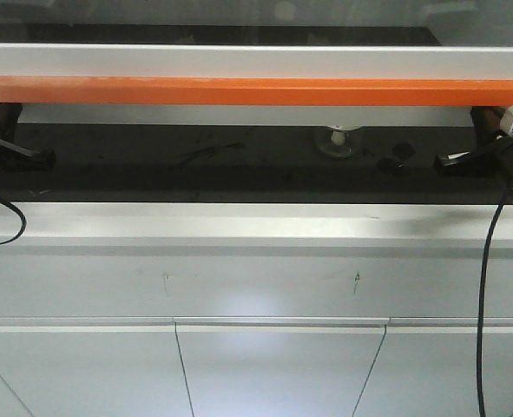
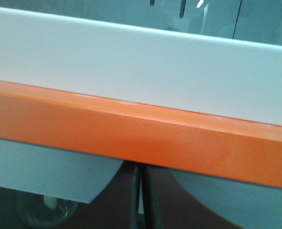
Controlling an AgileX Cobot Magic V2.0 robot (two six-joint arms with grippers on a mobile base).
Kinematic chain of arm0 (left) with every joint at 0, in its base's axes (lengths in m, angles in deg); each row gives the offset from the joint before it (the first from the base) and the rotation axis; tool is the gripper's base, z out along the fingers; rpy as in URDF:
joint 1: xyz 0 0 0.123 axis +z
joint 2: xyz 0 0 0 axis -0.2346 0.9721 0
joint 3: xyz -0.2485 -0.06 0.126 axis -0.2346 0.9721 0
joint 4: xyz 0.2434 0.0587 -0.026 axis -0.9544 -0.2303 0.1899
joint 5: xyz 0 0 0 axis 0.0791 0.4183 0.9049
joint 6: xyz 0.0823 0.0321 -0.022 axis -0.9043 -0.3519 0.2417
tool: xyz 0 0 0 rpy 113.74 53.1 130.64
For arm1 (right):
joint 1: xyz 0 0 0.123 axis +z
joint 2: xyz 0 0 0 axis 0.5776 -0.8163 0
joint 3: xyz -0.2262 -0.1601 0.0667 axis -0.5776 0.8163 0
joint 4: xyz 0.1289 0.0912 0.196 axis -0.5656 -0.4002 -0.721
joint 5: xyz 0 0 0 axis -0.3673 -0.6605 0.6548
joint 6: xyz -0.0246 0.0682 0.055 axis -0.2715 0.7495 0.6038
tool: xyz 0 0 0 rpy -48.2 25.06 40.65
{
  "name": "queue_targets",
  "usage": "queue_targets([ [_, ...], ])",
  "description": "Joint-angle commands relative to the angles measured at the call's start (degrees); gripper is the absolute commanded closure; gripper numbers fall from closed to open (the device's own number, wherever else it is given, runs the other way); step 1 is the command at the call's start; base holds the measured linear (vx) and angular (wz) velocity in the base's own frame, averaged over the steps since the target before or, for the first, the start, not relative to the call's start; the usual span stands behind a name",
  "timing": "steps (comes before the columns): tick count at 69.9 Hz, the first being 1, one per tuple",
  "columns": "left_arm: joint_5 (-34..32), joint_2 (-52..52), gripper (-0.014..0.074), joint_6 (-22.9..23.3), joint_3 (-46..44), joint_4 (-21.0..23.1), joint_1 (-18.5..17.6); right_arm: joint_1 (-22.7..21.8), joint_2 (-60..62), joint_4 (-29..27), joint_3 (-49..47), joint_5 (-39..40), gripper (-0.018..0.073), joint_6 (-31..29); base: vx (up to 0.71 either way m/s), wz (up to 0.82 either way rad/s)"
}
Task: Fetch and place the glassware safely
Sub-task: 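Push the orange sash handle upward with both grippers to open hood, then reach the right gripper into the hood toward the glass jar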
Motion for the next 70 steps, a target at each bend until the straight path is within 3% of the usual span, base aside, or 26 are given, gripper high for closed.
queue_targets([
  [1,-8.5,-2.8,0.0603,0.4,-5.0,3.1,-0.1,-0.1,3.2,-0.5,-5.4,9.7,0.0563,0.2,-0.01,0.00],
  [43,-3.4,-7.6,0.0603,0.7,-10.3,3.1,-0.1,-0.1,7.4,0.7,-13.0,3.8,0.0563,1.9,0.00,0.00],
  [70,0.7,-9.3,0.0603,0.8,-10.9,3.1,-0.1,-0.1,10.1,1.3,-12.9,-0.8,0.0563,3.5,0.00,0.00],
])
